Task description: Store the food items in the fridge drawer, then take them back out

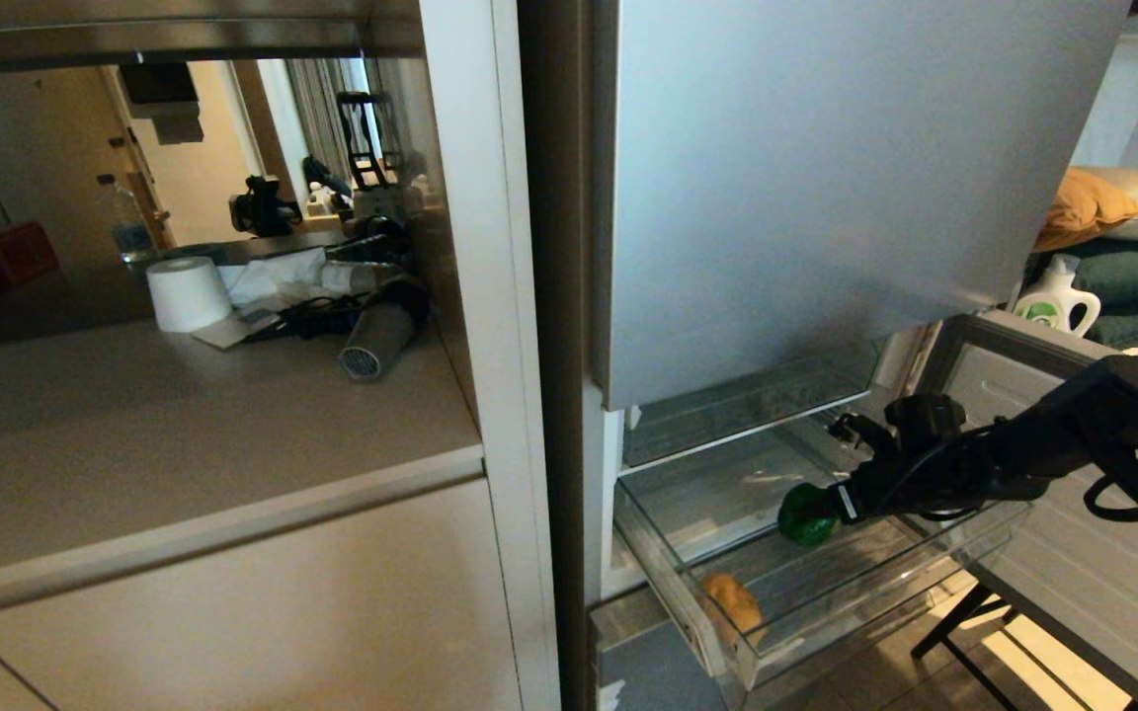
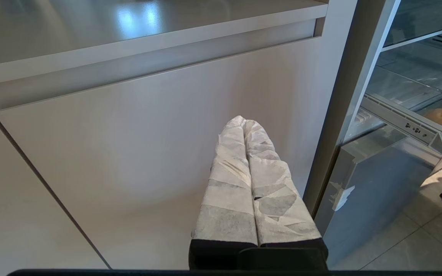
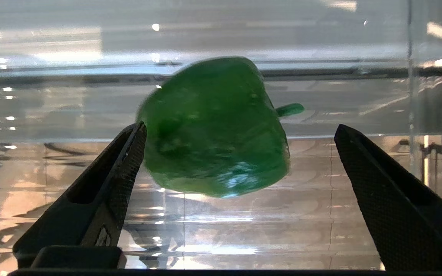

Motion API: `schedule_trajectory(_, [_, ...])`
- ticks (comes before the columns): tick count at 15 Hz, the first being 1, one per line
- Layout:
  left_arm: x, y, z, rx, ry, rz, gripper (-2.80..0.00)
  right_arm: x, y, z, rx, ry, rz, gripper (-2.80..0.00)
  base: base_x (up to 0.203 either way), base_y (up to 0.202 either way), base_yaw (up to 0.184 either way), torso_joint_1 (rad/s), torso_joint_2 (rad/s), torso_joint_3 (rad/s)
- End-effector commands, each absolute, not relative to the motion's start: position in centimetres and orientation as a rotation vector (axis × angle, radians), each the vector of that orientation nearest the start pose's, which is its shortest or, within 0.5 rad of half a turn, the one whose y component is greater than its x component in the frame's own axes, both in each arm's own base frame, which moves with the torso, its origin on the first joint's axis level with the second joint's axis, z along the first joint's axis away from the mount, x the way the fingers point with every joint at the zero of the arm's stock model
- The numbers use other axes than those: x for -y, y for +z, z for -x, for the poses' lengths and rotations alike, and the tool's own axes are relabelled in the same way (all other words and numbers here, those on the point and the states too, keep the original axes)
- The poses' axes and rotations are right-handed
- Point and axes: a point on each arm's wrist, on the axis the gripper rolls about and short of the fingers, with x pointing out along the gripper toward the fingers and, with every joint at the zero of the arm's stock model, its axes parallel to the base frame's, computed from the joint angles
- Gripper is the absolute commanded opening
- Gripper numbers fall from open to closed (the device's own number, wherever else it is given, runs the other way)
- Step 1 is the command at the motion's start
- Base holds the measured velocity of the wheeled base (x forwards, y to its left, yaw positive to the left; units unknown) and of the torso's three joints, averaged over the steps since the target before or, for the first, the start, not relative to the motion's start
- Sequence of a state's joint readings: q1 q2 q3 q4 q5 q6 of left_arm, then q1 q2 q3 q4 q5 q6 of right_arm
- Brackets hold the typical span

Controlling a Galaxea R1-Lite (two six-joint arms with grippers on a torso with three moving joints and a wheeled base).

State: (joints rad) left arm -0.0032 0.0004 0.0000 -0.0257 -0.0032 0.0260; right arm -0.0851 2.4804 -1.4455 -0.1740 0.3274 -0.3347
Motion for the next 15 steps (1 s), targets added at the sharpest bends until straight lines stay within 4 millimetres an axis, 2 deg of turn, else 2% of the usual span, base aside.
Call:
schedule_trajectory(1, [0.0,7.5,2.2,0.014,-0.006,-0.026,-2.80,3.1,-1.3,-45.6,-0.810,0.372,0.138,0.00,0.000,0.000,0.000,0.000,0.00,0.000])
schedule_trajectory(15, [0.0,7.5,2.2,0.014,-0.006,-0.026,-2.80,2.1,-2.3,-45.7,-0.821,0.410,0.176,0.00,0.000,0.000,0.000,0.000,0.00,0.000])
